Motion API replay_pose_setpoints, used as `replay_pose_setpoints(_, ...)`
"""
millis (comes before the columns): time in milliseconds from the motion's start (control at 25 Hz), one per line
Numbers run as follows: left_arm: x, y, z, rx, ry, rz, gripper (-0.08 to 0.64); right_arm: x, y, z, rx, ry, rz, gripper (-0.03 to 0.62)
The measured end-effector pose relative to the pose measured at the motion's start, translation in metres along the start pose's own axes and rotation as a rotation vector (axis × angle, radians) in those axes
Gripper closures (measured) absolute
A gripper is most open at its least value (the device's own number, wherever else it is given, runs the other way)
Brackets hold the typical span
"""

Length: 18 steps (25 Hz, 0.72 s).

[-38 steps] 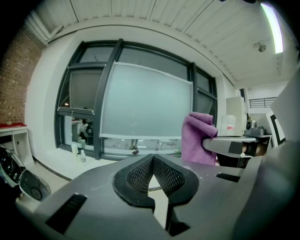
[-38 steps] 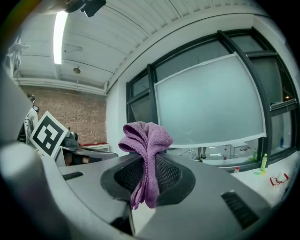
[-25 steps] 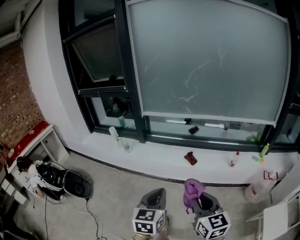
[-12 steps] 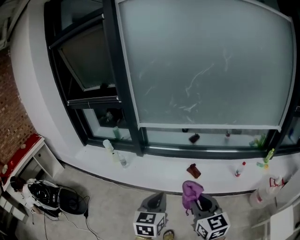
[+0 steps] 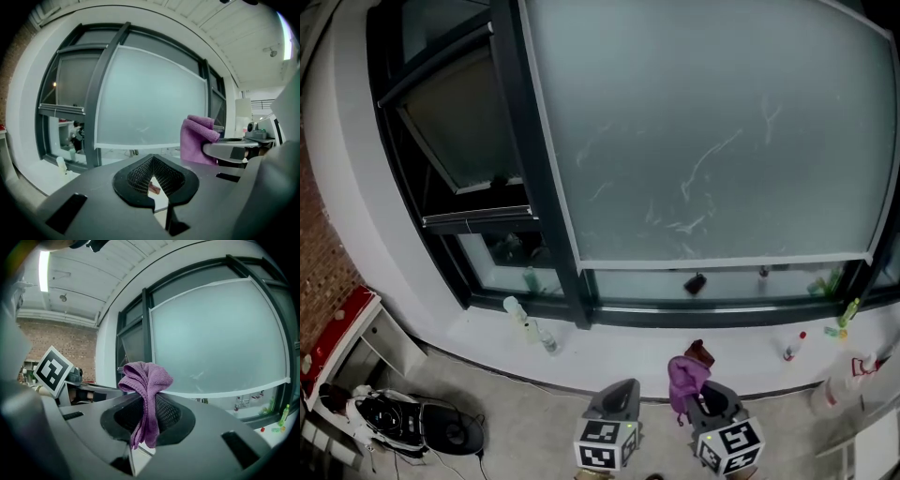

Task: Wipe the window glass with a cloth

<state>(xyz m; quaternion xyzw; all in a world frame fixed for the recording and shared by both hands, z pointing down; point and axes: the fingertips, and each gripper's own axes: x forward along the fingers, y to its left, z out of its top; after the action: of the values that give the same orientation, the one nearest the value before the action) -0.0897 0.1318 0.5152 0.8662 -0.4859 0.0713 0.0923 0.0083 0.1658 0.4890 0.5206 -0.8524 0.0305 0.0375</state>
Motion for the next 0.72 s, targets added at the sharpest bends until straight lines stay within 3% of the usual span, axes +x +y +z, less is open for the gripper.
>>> replay_pose_setpoints(720,0.083,0.049,0.031,0.012,0.018,-0.019,0.555,0.086,-0.047,0.016,0.002,0.004,-0.036,0.534)
